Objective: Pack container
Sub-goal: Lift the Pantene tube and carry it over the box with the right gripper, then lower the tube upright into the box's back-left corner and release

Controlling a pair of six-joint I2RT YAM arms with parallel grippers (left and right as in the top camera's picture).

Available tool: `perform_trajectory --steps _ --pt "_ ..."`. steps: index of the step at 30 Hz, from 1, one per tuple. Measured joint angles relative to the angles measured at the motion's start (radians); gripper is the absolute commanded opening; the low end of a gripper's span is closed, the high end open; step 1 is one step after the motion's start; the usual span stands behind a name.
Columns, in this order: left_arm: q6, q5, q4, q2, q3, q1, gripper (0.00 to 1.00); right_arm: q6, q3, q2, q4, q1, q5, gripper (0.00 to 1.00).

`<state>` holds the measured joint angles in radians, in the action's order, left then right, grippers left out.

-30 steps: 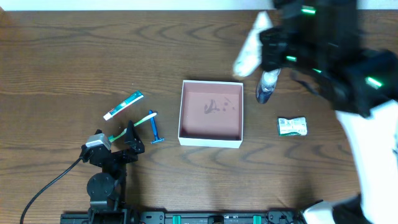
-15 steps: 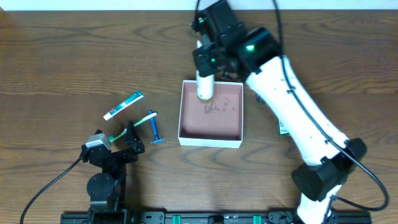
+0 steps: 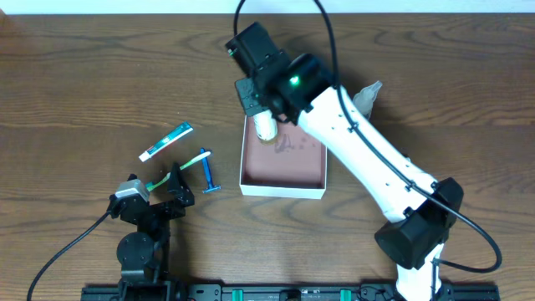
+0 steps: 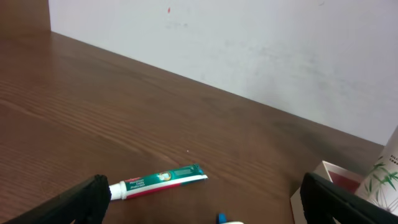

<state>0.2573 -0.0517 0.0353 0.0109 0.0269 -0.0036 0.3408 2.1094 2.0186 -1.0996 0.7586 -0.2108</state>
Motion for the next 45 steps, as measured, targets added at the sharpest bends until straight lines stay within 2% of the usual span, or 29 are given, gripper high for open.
perform_trajectory --steps 7,12,23,32,45 --pt "0.000 0.000 0.000 0.000 0.000 0.000 0.98 0.088 -0.006 0.000 0.025 0.130 -0.225 0.01" --pt "0.000 0.000 0.000 0.000 0.000 0.000 0.98 0.132 -0.006 0.000 0.035 0.189 -0.280 0.01" --pt "0.000 0.000 0.000 0.000 0.000 0.000 0.98 0.281 -0.037 0.000 0.009 0.185 -0.350 0.01" --pt "0.000 0.000 0.000 0.000 0.000 0.000 0.98 0.384 -0.186 0.002 0.160 0.158 -0.374 0.01" --pt "0.000 0.000 0.000 0.000 0.000 0.000 0.98 0.413 -0.237 0.003 0.262 0.117 -0.362 0.01"
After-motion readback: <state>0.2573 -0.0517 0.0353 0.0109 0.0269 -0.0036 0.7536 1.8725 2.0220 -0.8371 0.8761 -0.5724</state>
